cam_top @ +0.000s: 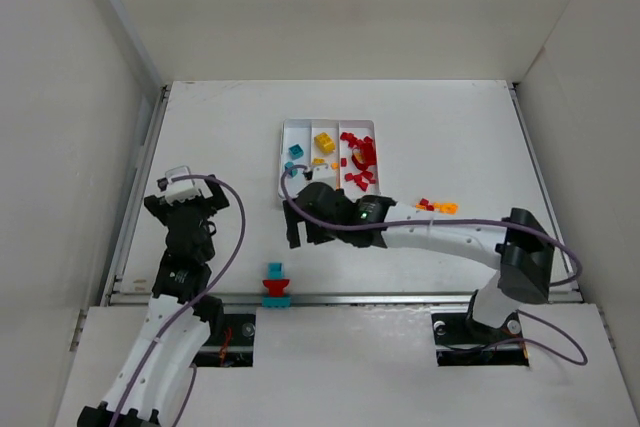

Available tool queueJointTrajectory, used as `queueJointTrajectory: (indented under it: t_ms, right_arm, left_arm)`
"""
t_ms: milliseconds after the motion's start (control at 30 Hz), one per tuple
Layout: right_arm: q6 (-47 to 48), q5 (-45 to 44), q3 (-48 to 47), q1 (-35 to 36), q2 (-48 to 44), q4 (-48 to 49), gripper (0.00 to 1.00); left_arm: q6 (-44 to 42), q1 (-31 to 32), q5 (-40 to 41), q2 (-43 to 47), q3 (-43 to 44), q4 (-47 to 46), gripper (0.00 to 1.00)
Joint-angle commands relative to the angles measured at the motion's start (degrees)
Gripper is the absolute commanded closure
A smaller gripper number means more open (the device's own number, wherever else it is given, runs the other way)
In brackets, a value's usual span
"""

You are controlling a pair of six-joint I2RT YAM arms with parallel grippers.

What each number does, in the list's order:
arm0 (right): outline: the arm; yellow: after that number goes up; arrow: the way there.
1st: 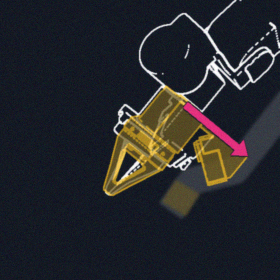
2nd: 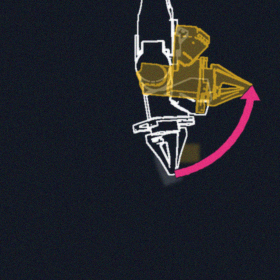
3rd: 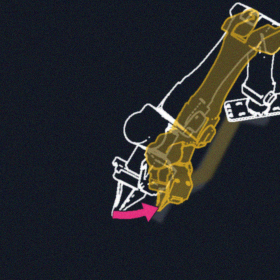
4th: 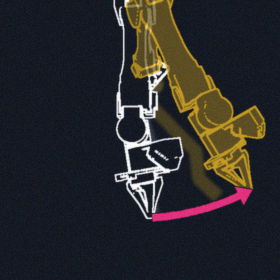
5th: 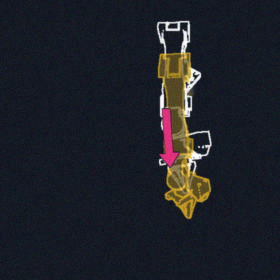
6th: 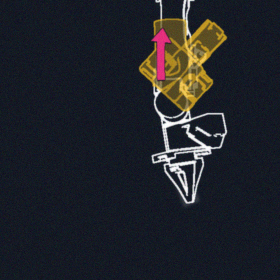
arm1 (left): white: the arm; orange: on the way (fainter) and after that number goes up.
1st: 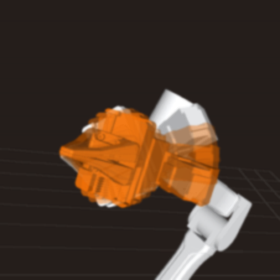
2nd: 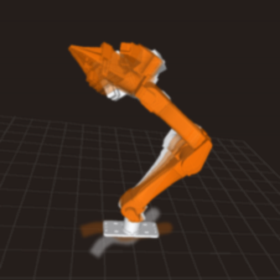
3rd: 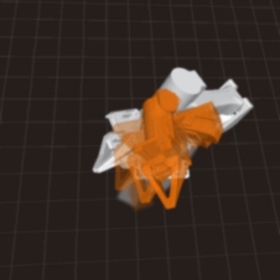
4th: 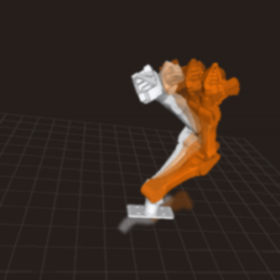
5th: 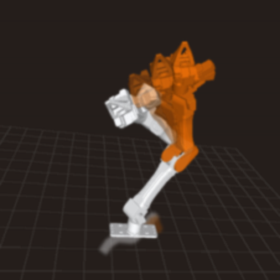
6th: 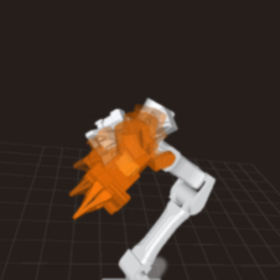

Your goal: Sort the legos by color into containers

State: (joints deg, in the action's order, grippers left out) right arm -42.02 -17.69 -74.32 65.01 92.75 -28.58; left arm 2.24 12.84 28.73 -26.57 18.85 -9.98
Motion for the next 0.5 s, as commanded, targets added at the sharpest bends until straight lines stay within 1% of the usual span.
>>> queueJointTrajectory:
  t_ms: [0, 100, 167, 200, 267, 467]
  right_arm:
    - [-4.6, -1.4, -3.9, 3.4, 3.9, -0.3, 0.00]
    - [-6.1, 0.5, -7.7, 6.7, 7.9, -0.3, 0.00]
    - [-6.1, 2.0, -11.6, 7.8, 13.3, -2.2, 0.00]
    - [-6.1, 2.0, -11.6, 8.5, 13.3, -3.0, 0.00]
    - [-4.0, 2.7, -14.8, 9.1, 16.0, -3.5, 0.00]
    - [-3.3, 4.3, -16.5, 9.1, 18.6, -3.5, 0.00]
  left_arm:
    - [-0.1, -1.3, 5.2, 1.5, 0.0, -4.3, 0.01]
    - [-0.1, -1.3, 5.8, 2.8, -0.6, -5.0, 0.01]
    - [-0.1, -1.9, 5.1, 3.4, -1.1, -5.6, 0.01]
    - [-0.1, -1.9, 5.1, 3.4, -1.1, -5.6, 0.01]
    - [-0.7, -2.4, 4.6, 3.9, -1.1, -6.1, 0.01]
    - [-0.7, -2.4, 4.0, 4.4, -1.1, -6.1, 0.01]
